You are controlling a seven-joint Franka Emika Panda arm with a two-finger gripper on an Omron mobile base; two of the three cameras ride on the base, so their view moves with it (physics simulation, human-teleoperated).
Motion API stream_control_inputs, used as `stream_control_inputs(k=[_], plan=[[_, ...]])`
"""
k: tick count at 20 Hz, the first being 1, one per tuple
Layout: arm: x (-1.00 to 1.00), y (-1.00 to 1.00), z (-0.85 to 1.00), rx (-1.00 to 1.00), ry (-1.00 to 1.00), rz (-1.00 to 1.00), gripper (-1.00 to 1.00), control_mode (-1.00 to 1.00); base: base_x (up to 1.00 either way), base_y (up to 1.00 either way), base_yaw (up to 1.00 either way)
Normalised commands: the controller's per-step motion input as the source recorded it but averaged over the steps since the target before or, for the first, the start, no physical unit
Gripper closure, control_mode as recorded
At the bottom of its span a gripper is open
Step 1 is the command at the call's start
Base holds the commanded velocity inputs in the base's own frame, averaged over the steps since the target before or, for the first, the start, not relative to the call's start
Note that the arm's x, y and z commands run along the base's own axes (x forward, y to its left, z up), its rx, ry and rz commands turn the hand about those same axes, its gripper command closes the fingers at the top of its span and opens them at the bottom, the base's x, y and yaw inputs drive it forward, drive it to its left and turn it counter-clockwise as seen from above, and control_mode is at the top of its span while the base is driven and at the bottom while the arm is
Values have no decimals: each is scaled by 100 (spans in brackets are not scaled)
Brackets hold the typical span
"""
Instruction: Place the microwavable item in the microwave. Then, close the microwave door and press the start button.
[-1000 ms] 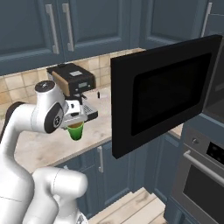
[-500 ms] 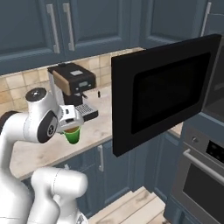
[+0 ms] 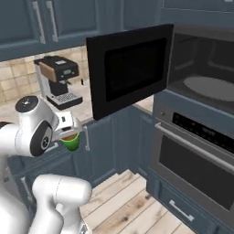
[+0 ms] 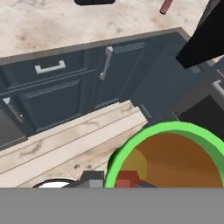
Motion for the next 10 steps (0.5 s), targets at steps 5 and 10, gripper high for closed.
stream_control_inputs(k=[5, 10], plan=[[0, 0, 0, 0, 0, 0, 100, 100, 0, -100, -55], [0, 0, 0, 0, 0, 0, 100, 100, 46, -84, -39]])
